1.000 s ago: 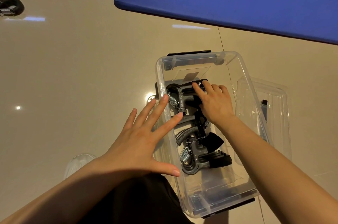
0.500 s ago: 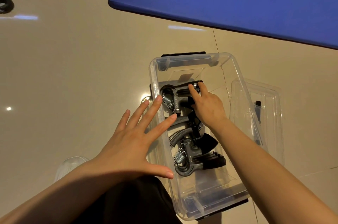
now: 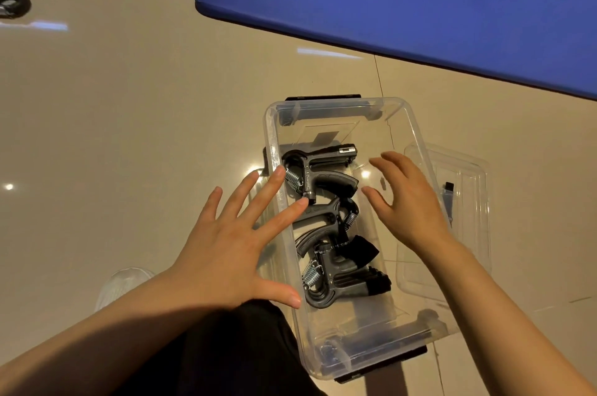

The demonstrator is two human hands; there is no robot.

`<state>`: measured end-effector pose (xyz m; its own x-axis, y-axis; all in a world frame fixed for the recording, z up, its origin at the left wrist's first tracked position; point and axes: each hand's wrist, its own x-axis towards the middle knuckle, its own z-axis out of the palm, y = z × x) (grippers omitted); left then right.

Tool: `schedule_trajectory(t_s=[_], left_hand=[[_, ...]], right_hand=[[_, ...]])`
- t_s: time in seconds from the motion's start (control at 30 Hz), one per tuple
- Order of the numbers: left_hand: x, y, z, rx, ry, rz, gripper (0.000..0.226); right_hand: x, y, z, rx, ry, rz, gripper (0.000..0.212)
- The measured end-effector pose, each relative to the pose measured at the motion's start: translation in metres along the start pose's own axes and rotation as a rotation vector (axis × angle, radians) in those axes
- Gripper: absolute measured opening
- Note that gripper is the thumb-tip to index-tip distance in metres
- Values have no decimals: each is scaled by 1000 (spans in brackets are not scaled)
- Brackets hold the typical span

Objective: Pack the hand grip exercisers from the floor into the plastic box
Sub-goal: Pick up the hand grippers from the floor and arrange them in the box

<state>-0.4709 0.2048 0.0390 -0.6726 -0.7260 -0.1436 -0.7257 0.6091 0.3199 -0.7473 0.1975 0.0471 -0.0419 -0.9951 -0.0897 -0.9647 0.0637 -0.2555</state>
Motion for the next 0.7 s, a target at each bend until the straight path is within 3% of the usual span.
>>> schedule_trajectory(t_s=[0.1, 0.17, 0.27, 0.37, 0.53, 0.7], left_hand=[[-2, 4, -6, -33, -45, -25, 110], [-1, 4, -15, -39, -180, -59, 109], [0, 6, -45, 176, -285, -33, 102], [-5, 2, -103, 303, -224, -112, 98], [-52, 28, -208, 318, -197, -195, 65], [-135, 78, -236, 290, 0, -171, 48]], right_hand=[[-37, -6, -16, 105, 86, 81, 37], [-62, -16, -23, 187, 82, 98, 34], [-94, -35, -40, 219, 68, 36, 30], [-118, -47, -68, 193, 50, -65, 27], [-141, -74, -117, 185, 23, -111, 23], [-157, -125, -155, 244, 49, -211, 30]])
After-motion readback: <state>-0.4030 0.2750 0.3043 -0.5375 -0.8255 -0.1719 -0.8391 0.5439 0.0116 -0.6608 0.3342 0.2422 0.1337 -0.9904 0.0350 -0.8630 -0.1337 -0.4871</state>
